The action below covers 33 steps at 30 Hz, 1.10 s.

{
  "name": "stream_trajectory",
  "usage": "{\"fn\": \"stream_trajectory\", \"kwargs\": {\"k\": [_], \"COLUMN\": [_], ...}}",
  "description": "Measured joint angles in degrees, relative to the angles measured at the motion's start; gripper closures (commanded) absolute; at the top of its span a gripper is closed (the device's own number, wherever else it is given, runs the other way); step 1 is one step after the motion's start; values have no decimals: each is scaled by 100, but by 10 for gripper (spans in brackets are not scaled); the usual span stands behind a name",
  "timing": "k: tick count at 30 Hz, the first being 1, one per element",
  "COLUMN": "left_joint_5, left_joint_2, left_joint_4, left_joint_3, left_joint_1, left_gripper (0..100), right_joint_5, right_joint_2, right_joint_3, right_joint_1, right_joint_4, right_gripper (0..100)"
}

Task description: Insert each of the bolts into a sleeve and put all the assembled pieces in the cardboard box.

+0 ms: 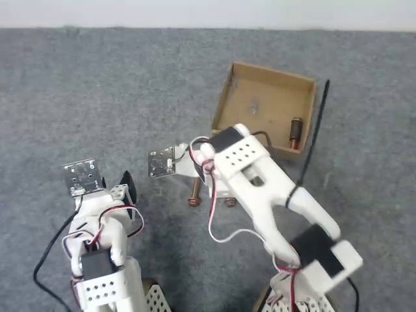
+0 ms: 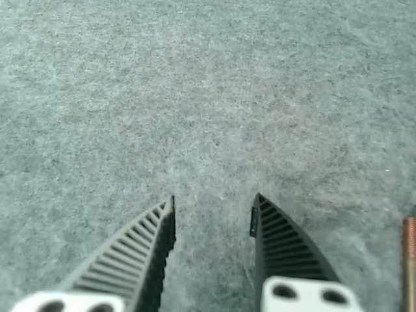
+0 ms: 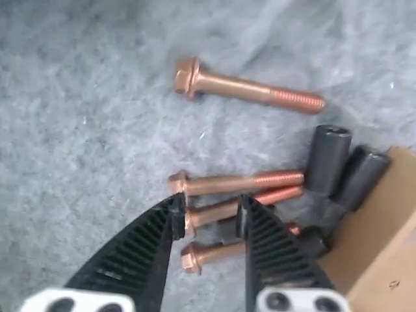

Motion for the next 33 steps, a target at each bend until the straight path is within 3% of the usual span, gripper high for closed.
{"fn": "stream_trajectory", "kwargs": {"k": [33], "left_joint_5": [0], "left_joint_2": [0], "left_joint_4": [0], "left_joint_3": [0], "left_joint_1": [0], "left_gripper": [818], "right_joint_5": [870], "right_joint_2": [3015], "right_joint_3": [-2936], "right_joint_1": [774], "right_joint_4": [0], "right_gripper": [883]}}
